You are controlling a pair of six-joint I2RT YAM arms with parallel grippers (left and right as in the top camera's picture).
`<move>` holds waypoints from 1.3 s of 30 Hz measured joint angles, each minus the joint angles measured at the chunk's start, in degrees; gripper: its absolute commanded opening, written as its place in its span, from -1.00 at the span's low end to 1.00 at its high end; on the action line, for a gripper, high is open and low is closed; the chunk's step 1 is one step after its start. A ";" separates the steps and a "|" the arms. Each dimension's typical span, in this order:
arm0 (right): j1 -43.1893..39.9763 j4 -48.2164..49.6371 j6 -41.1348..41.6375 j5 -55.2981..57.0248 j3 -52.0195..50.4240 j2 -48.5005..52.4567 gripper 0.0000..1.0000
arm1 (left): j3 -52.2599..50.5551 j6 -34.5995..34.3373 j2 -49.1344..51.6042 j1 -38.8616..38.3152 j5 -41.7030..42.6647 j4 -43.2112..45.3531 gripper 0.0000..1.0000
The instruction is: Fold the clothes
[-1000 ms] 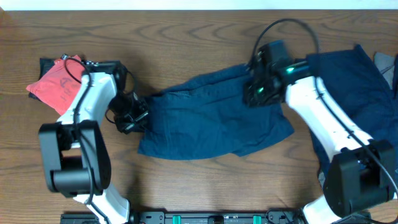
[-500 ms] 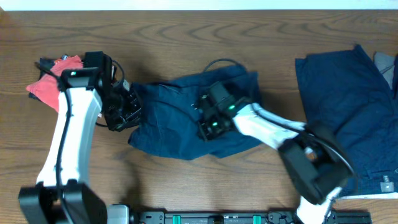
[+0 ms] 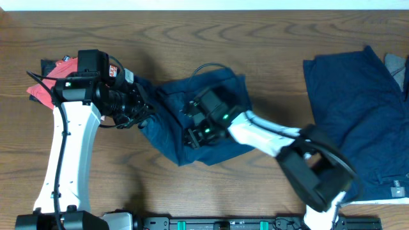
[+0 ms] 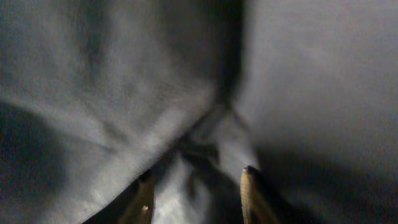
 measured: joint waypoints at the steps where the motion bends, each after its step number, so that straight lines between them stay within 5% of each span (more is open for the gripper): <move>1: -1.22 -2.21 -0.26 1.25 0.09 -1.31 -0.07 | 0.00 -0.17 0.00 -0.02 0.57 0.46 -0.88; 8: -16.74 -12.41 -6.03 9.11 2.16 -11.15 -0.39 | 0.00 -0.33 0.00 -0.13 2.10 0.92 -0.88; 13: -22.38 -15.47 -9.53 11.85 2.08 -8.66 -0.46 | 0.00 -1.57 0.00 -1.07 2.47 2.05 -0.87; 20: -23.34 -15.37 -11.21 15.34 1.68 -0.61 -0.55 | 0.00 -4.59 0.00 -5.31 2.54 6.01 -0.88; 39: -21.38 -15.85 -9.92 17.55 2.38 -0.02 -0.55 | 0.00 -13.86 5.95 -29.68 -3.85 28.94 -0.82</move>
